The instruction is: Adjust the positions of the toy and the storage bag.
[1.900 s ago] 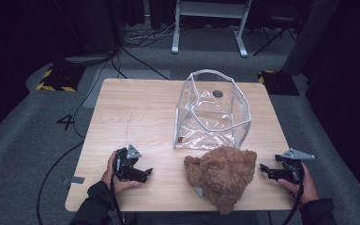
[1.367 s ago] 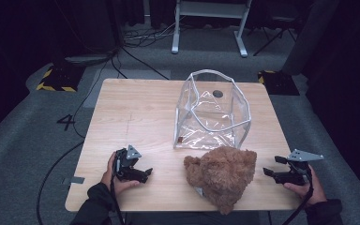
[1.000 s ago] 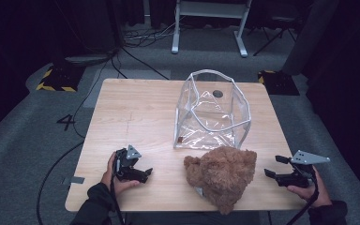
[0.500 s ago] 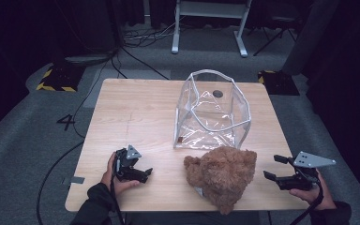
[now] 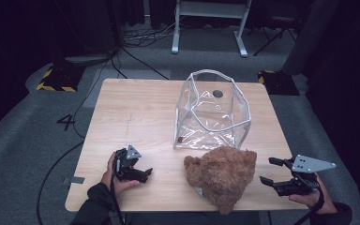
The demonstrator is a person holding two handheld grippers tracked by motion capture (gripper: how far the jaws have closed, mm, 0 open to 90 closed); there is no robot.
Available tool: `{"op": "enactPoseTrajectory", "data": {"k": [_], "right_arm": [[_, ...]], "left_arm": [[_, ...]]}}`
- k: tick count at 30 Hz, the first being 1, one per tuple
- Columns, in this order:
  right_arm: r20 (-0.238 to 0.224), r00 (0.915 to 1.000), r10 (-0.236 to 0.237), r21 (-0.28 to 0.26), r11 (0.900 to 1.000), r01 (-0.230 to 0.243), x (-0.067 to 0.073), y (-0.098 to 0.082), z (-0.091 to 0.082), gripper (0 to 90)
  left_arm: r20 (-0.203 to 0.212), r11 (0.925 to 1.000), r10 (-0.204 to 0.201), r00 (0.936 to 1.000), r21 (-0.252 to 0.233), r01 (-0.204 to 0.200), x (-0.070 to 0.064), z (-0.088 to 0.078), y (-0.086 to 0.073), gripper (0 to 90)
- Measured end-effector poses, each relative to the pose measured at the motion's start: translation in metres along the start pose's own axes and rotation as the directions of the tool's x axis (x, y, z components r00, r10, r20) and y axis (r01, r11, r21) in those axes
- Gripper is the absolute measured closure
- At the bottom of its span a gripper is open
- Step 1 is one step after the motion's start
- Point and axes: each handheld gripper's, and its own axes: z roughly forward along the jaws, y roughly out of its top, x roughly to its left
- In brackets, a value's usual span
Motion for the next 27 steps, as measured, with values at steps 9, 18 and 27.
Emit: {"op": "enactPoseTrajectory", "data": {"k": [9,18,27], "right_arm": [[-0.058,0.9978,-0.033,-0.008,0.999,0.032,0.011,0.008,0.004,19.8],[-0.125,0.991,-0.048,-0.028,0.999,0.045,0.022,0.018,0.007,19.6],[-0.17,0.9811,-0.093,-0.023,0.996,0.091,0.036,0.028,0.017,18.6]], "left_arm": [[-0.001,1.0,0.0,1.0,-0.001,0.0,0.0,0.0,0.0,0.9],[-0.001,1.0,-0.002,1.0,-0.002,0.002,0.0,0.0,0.0,0.9],[0.0,1.0,0.0,1.0,0.0,0.0,0.0,0.0,0.0,0.9]]}}
